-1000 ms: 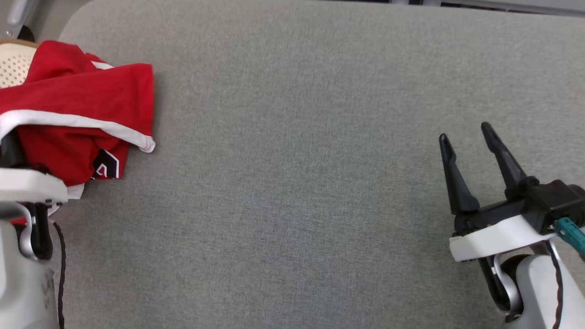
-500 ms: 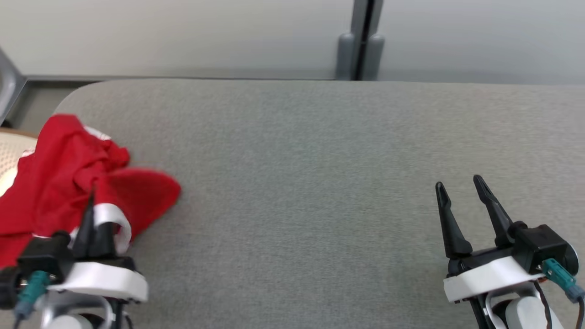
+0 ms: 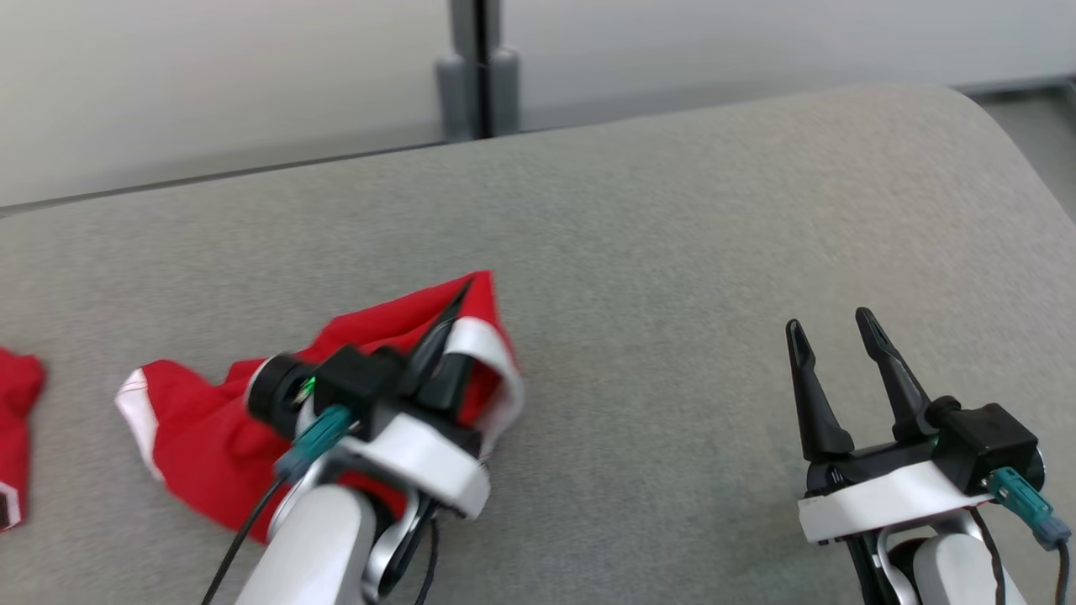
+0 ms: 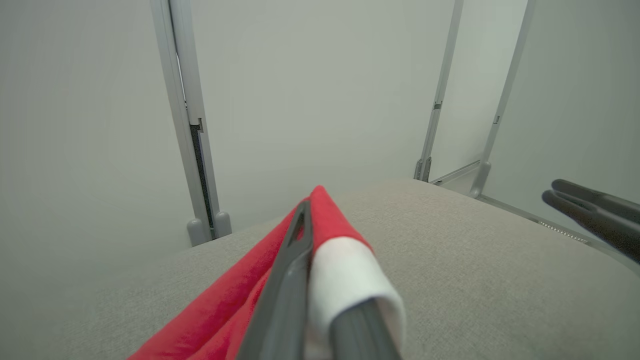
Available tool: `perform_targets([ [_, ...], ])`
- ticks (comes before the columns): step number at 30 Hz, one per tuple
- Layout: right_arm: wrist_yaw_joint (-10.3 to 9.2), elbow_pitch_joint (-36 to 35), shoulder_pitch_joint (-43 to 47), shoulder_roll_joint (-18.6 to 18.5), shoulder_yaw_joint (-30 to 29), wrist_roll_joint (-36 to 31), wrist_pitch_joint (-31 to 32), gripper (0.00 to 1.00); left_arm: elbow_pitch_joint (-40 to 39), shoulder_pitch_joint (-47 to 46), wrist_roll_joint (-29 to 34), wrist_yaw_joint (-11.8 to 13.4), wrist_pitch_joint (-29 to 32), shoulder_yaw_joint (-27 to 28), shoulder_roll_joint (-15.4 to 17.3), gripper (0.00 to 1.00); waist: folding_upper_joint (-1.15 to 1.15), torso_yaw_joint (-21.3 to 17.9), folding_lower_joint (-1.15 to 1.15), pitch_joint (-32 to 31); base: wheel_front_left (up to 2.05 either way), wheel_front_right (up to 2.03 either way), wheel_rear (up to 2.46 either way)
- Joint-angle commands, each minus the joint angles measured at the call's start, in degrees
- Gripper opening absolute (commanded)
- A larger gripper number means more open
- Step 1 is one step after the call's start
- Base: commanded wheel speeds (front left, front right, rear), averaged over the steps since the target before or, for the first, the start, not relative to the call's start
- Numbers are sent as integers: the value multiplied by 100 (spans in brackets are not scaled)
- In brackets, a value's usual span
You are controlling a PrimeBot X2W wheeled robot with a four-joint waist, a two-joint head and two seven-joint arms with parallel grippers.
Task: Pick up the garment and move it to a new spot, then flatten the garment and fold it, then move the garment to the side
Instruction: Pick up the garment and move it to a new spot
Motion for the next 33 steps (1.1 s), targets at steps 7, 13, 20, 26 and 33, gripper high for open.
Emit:
perform_targets([
  [7,0,221,-289,87,-47,143,-268,100,840,-1249,-32,-7,-116,-764,30,0,0,-999,0,1050,0,0,0],
  [13,0,449,-421,122,11,225,-426,100,1739,-1604,-54,-63,-33,-1081,25,100,0,-1057,0,1256,0,0,0],
  [20,0,710,-491,126,46,173,-529,100,2188,-1345,-259,-110,-319,-1315,143,100,0,-687,0,910,0,0,0],
  [26,0,775,-394,120,1,70,-486,100,1882,-821,-525,135,-627,-1003,340,100,0,-206,0,466,0,0,0],
  [33,0,632,-148,13,-168,-3,-314,100,1471,-197,-869,572,-924,-407,608,100,0,405,0,10,0,0,0],
])
